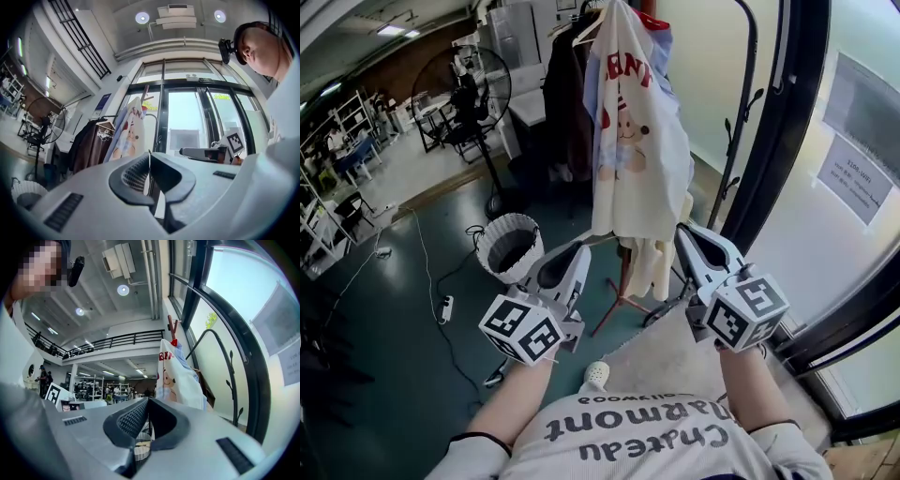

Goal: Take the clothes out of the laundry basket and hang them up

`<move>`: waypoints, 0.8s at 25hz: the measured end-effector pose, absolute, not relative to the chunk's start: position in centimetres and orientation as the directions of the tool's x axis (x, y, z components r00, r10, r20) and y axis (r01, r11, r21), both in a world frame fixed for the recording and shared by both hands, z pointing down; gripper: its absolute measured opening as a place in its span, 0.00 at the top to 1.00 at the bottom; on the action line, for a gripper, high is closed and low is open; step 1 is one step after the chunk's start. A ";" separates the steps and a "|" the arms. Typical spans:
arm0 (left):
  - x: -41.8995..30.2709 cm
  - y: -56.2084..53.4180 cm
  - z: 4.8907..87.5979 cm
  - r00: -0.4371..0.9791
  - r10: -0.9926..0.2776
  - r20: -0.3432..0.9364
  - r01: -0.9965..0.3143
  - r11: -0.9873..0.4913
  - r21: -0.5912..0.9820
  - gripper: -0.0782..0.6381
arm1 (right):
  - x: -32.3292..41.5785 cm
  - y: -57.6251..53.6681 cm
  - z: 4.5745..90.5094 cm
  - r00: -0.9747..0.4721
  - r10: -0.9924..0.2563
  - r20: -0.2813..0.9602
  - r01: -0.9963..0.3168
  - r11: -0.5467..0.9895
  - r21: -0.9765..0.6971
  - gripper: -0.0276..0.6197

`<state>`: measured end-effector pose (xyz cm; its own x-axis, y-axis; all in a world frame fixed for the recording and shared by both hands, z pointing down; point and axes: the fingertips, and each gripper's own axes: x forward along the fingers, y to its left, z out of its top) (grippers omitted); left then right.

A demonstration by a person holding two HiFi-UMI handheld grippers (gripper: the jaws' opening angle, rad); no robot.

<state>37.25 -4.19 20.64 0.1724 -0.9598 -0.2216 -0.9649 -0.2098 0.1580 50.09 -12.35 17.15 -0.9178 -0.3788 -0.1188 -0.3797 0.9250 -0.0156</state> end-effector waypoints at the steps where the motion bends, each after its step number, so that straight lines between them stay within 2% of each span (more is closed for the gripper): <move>1: 37.3 -3.8 21.3 0.163 -0.964 -0.210 -0.965 -0.199 0.169 0.87 | 50.0 -12.2 17.7 -0.919 -0.379 -0.108 -0.378 0.925 -0.026 0.91; 9: 33.6 -1.6 21.8 0.085 -0.977 -0.195 -0.973 -0.123 0.194 0.87 | 49.5 -12.4 17.6 -0.868 -0.475 -0.148 -0.459 0.879 -0.126 0.91; 20: 26.3 -4.4 18.7 0.190 -0.964 -0.188 -0.966 -0.218 0.139 0.87 | 43.2 -14.1 16.3 -0.813 -0.573 -0.105 -0.557 0.818 -0.148 0.91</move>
<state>26.32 -4.38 18.74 0.1904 -0.9636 -0.1877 -0.9659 -0.2180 0.1394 43.15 -14.11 16.34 -0.8131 -0.5725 -0.1053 -0.5565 0.8176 -0.1477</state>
